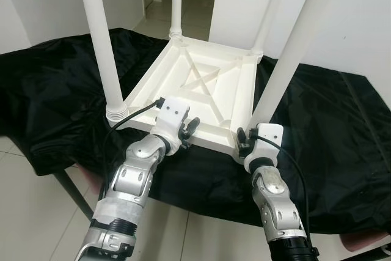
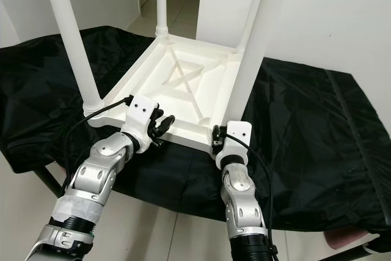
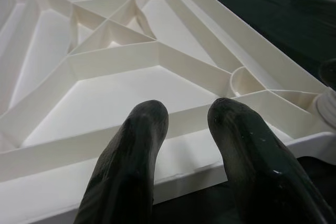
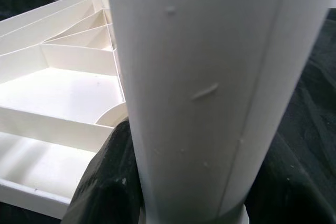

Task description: Building children table

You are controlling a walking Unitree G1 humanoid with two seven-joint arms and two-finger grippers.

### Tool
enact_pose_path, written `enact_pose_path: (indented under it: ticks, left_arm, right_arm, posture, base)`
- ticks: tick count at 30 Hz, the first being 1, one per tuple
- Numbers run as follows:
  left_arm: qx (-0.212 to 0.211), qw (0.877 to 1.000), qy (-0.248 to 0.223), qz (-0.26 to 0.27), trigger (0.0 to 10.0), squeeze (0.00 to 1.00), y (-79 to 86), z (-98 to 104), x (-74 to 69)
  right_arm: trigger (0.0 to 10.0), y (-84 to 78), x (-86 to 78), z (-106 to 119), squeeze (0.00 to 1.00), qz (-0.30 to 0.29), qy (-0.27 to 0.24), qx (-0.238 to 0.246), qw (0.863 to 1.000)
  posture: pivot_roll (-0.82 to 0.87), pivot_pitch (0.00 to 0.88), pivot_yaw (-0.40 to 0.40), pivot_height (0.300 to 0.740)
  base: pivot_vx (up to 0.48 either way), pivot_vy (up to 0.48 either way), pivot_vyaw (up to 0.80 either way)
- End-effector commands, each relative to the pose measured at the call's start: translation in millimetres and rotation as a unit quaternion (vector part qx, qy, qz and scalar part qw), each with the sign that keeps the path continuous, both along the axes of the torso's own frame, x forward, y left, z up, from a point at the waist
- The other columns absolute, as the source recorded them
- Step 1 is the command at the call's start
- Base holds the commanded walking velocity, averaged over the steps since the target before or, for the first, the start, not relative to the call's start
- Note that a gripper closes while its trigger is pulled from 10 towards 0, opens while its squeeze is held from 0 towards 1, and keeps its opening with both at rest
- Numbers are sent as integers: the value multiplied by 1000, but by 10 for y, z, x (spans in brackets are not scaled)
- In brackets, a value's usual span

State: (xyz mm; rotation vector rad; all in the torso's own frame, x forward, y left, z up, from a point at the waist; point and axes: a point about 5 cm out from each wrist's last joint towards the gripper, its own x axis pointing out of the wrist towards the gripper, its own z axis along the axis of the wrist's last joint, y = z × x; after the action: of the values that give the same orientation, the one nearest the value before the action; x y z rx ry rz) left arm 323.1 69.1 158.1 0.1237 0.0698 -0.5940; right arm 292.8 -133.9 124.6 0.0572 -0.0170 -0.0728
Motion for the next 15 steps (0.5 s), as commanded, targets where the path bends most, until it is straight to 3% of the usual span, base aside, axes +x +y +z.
enact_pose_path:
  ticks: [1, 2, 3, 4, 5, 6, 13, 14, 15]
  left_arm:
    - [5, 1000, -5, 8, 10000, 0, -23, 8, 13]
    - [3, 1000, -5, 8, 10000, 0, -31, 6, 10]
    - [3, 1000, -5, 8, 10000, 0, -31, 6, 10]
    - [1, 1000, -6, 8, 10000, 0, -40, 5, 5]
    - [1, 1000, -6, 8, 10000, 0, -40, 5, 5]
    - [0, 1000, -7, 7, 10000, 0, -47, 7, 0]
    - [-12, 1000, -16, -16, 10000, 0, -94, 23, -55]
    - [-20, 999, -19, -36, 10000, 0, -128, 47, -96]
    - [-32, 998, -23, -59, 10000, 0, -164, 85, -147]
  right_arm:
    - [0, 11, -73, -43, 0, -10, 9, 14, 1000]
    - [4431, 14, -87, -38, 0, -2, 14, 8, 1000]
    - [4431, 14, -87, -38, 0, -2, 14, 8, 1000]
    - [10000, -14, -98, -56, 275, 2, 19, 14, 1000]
    - [10000, -14, -98, -56, 275, 2, 19, 14, 1000]
    - [10000, -44, -103, -55, 1000, 5, 15, 12, 1000]
    - [10000, -210, -91, -13, 1000, 44, -3, 0, 999]
    - [10000, -289, -72, -5, 1000, 75, 0, -5, 997]
    - [10000, -360, -58, 17, 753, 111, 1, -5, 994]
  posture:
    - [-35, 11, -45, 740]
    - [-38, 17, -45, 740]
    - [-38, 17, -45, 740]
    - [-36, 21, -47, 740]
    - [-36, 21, -47, 740]
    - [-37, 23, -48, 740]
    - [-39, 23, -50, 740]
    - [-39, 21, -50, 740]
    - [-28, 14, -60, 740]
  base:
    - [0, 0, 0]
    - [0, 0, 0]
    - [0, 0, 0]
    - [0, 0, 0]
    - [0, 0, 0]
    - [0, 0, 0]
    - [0, 0, 0]
    - [0, 0, 0]
    - [0, 0, 0]
